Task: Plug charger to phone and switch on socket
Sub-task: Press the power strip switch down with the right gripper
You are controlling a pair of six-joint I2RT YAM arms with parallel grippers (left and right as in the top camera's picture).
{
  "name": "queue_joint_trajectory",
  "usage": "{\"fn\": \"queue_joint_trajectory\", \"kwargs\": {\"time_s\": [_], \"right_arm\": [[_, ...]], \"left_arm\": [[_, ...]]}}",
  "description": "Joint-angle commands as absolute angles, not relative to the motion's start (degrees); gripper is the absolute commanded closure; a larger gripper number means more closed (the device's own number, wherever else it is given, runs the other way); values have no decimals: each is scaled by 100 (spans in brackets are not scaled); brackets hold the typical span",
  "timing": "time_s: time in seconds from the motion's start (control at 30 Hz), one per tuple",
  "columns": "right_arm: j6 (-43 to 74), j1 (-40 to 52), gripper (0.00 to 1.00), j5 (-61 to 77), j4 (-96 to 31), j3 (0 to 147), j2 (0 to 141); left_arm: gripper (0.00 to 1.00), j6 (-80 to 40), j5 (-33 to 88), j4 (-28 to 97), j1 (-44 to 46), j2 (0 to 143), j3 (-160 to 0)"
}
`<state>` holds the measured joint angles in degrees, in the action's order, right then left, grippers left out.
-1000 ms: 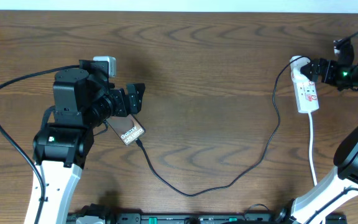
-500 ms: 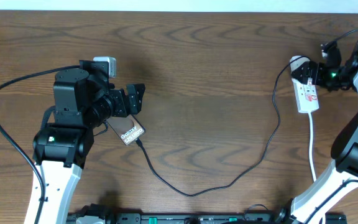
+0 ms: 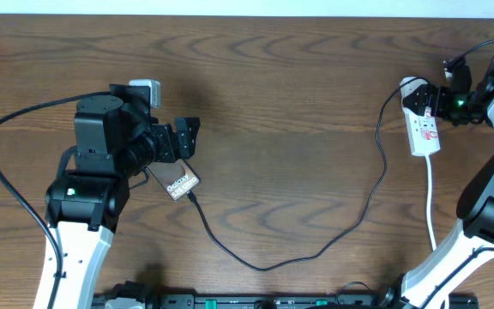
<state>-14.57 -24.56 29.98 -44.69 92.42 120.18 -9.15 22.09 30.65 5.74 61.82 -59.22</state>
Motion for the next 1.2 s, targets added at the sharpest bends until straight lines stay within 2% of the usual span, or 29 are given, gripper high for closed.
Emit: {"fn": "queue_joint_trajectory", "kwargs": {"time_s": [0.0, 0.8, 0.97, 1.17], "right_arm": [[-1474, -2388, 2, 3037, -4456, 9288, 12239], [-1330, -2246, 1, 3057, -4473, 9288, 12529], [-1269, -2132, 11, 3055, -4501, 9286, 12656], [-1269, -1979, 11, 3055, -4493, 9286, 12658]], "left_arm": [[8, -926, 2130, 3074, 587, 6178, -6060], [8, -926, 2132, 3079, 587, 6178, -6062], [8, -926, 2132, 3079, 587, 6178, -6062], [8, -926, 2132, 3105, 587, 6178, -6060]]}}
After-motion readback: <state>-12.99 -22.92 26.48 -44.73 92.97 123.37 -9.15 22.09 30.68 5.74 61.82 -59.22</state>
